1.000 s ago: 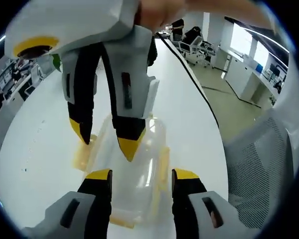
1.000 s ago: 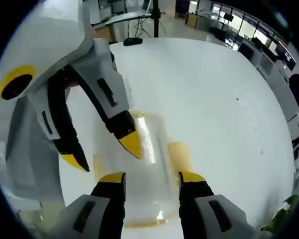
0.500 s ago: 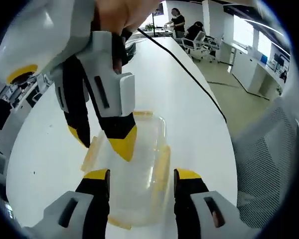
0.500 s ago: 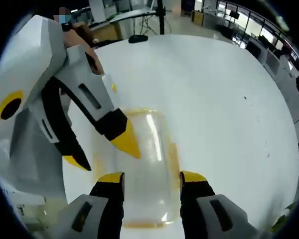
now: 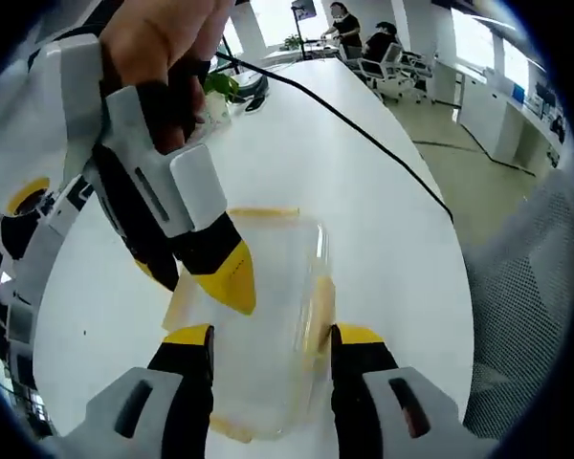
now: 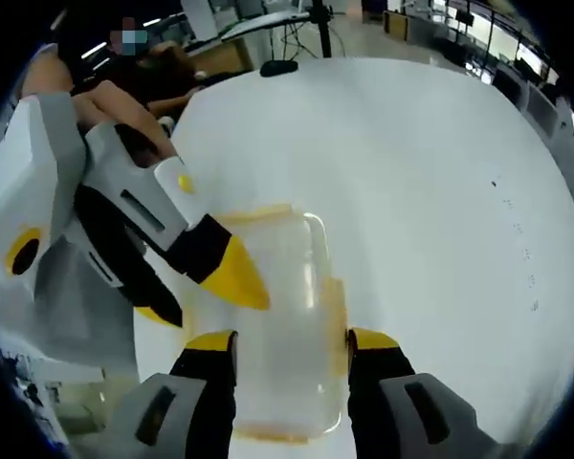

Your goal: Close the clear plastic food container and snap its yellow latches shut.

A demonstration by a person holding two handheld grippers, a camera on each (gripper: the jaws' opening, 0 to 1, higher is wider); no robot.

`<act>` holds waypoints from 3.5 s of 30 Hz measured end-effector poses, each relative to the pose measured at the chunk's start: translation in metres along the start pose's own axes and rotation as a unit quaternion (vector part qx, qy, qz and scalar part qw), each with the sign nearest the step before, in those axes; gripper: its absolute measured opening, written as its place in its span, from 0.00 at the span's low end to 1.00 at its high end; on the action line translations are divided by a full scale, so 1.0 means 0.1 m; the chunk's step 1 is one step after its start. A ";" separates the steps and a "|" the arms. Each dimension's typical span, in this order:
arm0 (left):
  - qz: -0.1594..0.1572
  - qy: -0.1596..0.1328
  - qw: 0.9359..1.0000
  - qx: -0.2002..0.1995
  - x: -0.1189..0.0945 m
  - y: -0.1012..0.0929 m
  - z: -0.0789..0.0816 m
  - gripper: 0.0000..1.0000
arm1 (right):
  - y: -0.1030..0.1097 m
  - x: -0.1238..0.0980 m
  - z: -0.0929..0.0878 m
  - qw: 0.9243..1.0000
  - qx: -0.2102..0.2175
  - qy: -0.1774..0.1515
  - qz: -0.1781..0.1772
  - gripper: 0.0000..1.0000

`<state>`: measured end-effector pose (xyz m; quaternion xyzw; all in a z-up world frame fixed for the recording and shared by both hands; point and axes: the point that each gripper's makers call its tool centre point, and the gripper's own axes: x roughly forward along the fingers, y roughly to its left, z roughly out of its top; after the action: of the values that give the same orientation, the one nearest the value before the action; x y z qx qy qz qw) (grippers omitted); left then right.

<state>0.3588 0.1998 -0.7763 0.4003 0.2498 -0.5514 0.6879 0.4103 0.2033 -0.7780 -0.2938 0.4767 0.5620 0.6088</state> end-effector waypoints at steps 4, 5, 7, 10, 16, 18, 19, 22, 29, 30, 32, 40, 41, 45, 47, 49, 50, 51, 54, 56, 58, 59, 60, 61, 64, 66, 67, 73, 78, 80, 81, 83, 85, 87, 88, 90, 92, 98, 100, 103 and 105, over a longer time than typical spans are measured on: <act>0.008 0.004 1.000 0.008 0.00 0.01 -0.01 0.47 | 0.00 0.01 0.00 1.000 -0.004 -0.001 0.004 0.45; 0.007 0.004 1.000 0.008 0.00 0.02 -0.01 0.47 | 0.00 0.01 0.00 1.000 -0.004 -0.003 0.005 0.45; 0.008 0.006 1.000 0.007 0.01 0.02 -0.01 0.46 | 0.00 0.01 -0.01 1.000 -0.005 -0.006 0.008 0.45; 0.010 0.009 1.000 0.006 0.02 0.03 -0.01 0.46 | 0.00 0.02 0.00 1.000 -0.002 -0.005 0.011 0.44; 0.016 0.010 1.000 0.008 0.02 0.03 -0.02 0.42 | 0.00 0.05 -0.01 0.999 0.005 0.029 0.020 0.43; 0.022 0.017 0.999 0.026 -0.03 0.06 -0.01 0.42 | -0.01 0.08 -0.03 0.998 0.014 0.042 0.035 0.42; 0.016 0.015 1.000 0.021 -0.05 0.09 0.02 0.42 | 0.00 0.08 -0.02 0.998 0.008 0.045 0.036 0.41; 0.014 0.017 0.999 0.025 0.03 0.05 0.00 0.42 | 0.00 0.08 -0.03 0.998 0.016 0.049 0.039 0.41; 0.017 0.014 0.999 0.026 0.03 0.03 0.00 0.42 | 0.00 0.08 -0.01 0.997 0.019 0.043 0.054 0.40; 0.017 0.012 1.000 0.023 0.04 0.03 0.00 0.42 | -0.01 0.09 -0.01 0.997 0.021 0.048 0.056 0.40; 0.017 0.013 1.000 0.024 0.03 0.03 0.00 0.42 | 0.01 0.09 0.00 0.997 0.017 0.058 0.057 0.41; 0.017 0.005 1.000 0.024 0.03 0.03 -0.01 0.43 | 0.02 0.08 -0.01 0.997 0.007 0.062 0.049 0.42; 0.017 0.004 1.000 0.023 0.03 0.03 -0.01 0.43 | 0.02 0.08 -0.01 0.997 0.010 0.059 0.050 0.42; 0.018 0.008 1.000 0.022 0.04 0.03 0.00 0.41 | 0.02 0.10 -0.01 0.996 0.010 0.063 0.056 0.40; 0.019 0.008 1.000 0.019 0.05 0.03 0.00 0.41 | 0.03 0.10 0.00 0.996 0.011 0.069 0.056 0.40; 0.019 0.007 0.999 0.025 0.06 0.00 0.02 0.41 | 0.07 0.10 -0.01 0.996 0.001 0.065 0.063 0.40; 0.020 0.007 0.999 0.024 0.06 -0.01 0.03 0.41 | 0.07 0.11 0.00 0.996 0.001 0.069 0.061 0.40; 0.019 0.006 1.000 0.024 0.06 0.00 0.03 0.41 | 0.07 0.10 -0.01 0.996 0.000 0.068 0.060 0.40; 0.018 0.001 0.999 0.033 0.06 -0.01 0.03 0.42 | 0.06 0.08 -0.01 0.997 0.002 0.058 0.058 0.41; 0.021 0.000 0.999 0.037 0.05 -0.02 0.03 0.43 | 0.07 0.07 -0.01 0.997 0.002 0.042 0.058 0.42; 0.027 0.000 0.999 0.039 0.05 -0.03 0.04 0.44 | 0.07 0.06 -0.01 0.998 0.004 0.036 0.056 0.43; 0.028 -0.001 0.999 0.039 0.05 -0.03 0.04 0.44 | 0.06 0.06 -0.01 0.998 0.003 0.035 0.054 0.43; 0.028 -0.001 0.999 0.040 0.05 -0.02 0.04 0.45 | 0.06 0.06 0.00 0.998 0.003 0.035 0.053 0.43; 0.028 -0.001 0.999 0.041 0.05 -0.02 0.04 0.45 | 0.06 0.06 0.00 0.998 0.002 0.036 0.052 0.43; 0.029 -0.001 0.999 0.044 0.05 -0.01 0.05 0.45 | 0.06 0.06 0.01 0.998 0.014 0.036 0.046 0.44; 0.028 -0.001 0.998 0.048 0.04 -0.01 0.04 0.46 | 0.06 0.06 0.02 0.998 0.016 0.032 0.042 0.45; 0.025 -0.002 0.998 0.053 0.04 -0.01 0.04 0.46 | 0.06 0.06 0.03 0.999 0.024 0.029 0.038 0.46; 0.003 -0.007 0.999 0.053 0.02 -0.08 0.04 0.53 | 0.06 0.02 0.03 0.999 0.018 0.020 0.020 0.45; -0.002 0.002 0.999 0.042 -0.02 -0.03 -0.03 0.56 | 0.05 -0.05 0.04 1.000 0.021 0.008 0.007 0.47; 0.000 0.005 0.999 0.035 -0.04 0.01 -0.06 0.59 | 0.05 -0.07 0.03 1.000 0.015 0.005 0.001 0.48; 0.000 0.003 0.999 0.032 -0.06 0.03 -0.07 0.61 | 0.05 -0.08 0.02 1.000 0.015 0.005 0.000 0.48; 0.001 0.002 1.000 0.022 -0.08 0.07 -0.09 0.64 | 0.03 -0.09 -0.02 1.000 0.017 0.003 -0.007 0.51; -0.002 -0.005 1.000 0.018 -0.10 0.10 -0.08 0.68 | 0.05 -0.09 -0.05 1.000 0.020 0.003 -0.009 0.55; -0.002 -0.008 1.000 0.016 -0.11 0.13 -0.09 0.71 | 0.08 -0.10 -0.06 1.000 0.019 -0.001 -0.011 0.57; -0.004 -0.009 1.000 0.016 -0.11 0.14 -0.10 0.71 | 0.09 -0.10 -0.07 1.000 0.020 -0.003 -0.012 0.57; -0.010 -0.004 1.000 0.016 -0.10 0.14 -0.14 0.73 | 0.11 -0.10 -0.11 1.000 0.024 -0.002 -0.012 0.59; -0.014 -0.001 1.000 0.021 -0.09 0.15 -0.17 0.75 | 0.13 -0.11 -0.15 1.000 0.022 0.002 -0.015 0.61; -0.023 0.010 0.999 0.028 -0.06 0.20 -0.27 0.77 | 0.16 -0.14 -0.24 0.999 0.022 0.003 -0.026 0.63; -0.024 0.013 0.999 0.029 -0.05 0.21 -0.29 0.77 | 0.17 -0.15 -0.28 0.999 0.015 0.005 -0.035 0.61; -0.024 0.018 0.999 0.029 -0.03 0.25 -0.33 0.79 | 0.21 -0.15 -0.31 0.999 0.008 -0.001 -0.047 0.61; -0.027 0.021 0.999 0.033 -0.01 0.24 -0.36 0.80 | 0.21 -0.14 -0.34 0.998 -0.005 -0.003 -0.064 0.62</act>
<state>0.3854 0.2317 -0.7882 0.4277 0.2566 -0.5688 0.6540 0.3829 0.1714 -0.7741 -0.3249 0.4524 0.5251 0.6434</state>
